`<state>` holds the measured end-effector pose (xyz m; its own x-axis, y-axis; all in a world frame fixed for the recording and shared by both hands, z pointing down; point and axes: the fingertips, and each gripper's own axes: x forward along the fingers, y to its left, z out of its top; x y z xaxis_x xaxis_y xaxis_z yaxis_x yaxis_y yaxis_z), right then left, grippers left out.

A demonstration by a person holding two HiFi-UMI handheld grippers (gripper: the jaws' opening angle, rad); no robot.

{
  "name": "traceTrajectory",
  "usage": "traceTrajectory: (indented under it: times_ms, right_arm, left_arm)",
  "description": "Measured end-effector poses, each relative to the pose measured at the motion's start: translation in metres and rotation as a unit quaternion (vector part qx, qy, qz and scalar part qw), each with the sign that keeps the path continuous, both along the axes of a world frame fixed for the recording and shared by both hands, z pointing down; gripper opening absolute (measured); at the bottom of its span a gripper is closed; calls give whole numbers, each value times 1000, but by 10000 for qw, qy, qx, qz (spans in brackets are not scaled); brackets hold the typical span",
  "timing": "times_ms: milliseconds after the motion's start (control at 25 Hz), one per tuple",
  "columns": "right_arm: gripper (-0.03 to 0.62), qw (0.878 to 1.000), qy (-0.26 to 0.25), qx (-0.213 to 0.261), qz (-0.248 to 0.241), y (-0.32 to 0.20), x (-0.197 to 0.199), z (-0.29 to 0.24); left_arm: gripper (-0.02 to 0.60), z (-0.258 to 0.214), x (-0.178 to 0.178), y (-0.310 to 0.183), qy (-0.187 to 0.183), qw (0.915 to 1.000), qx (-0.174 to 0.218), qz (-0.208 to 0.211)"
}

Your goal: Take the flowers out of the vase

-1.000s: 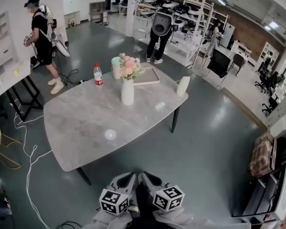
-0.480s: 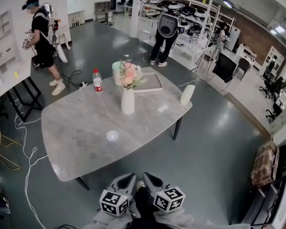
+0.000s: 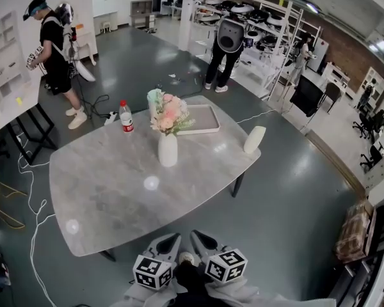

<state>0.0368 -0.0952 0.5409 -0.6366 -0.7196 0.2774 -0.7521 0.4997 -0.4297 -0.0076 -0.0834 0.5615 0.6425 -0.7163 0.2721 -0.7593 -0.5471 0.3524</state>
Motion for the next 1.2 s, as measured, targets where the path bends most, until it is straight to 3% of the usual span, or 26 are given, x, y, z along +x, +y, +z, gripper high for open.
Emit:
traceTrajectory:
  times_ms: [760,1200]
  right_arm:
    - [3,9988,-92,-8,-476,-106,21,4]
    - [3,9981,-154,-85,-597,-119,24,14]
  left_arm:
    - [3,2,10,-98,-43,9977,63,-670]
    - [3,8,13,-114,-84,9968,3,-793]
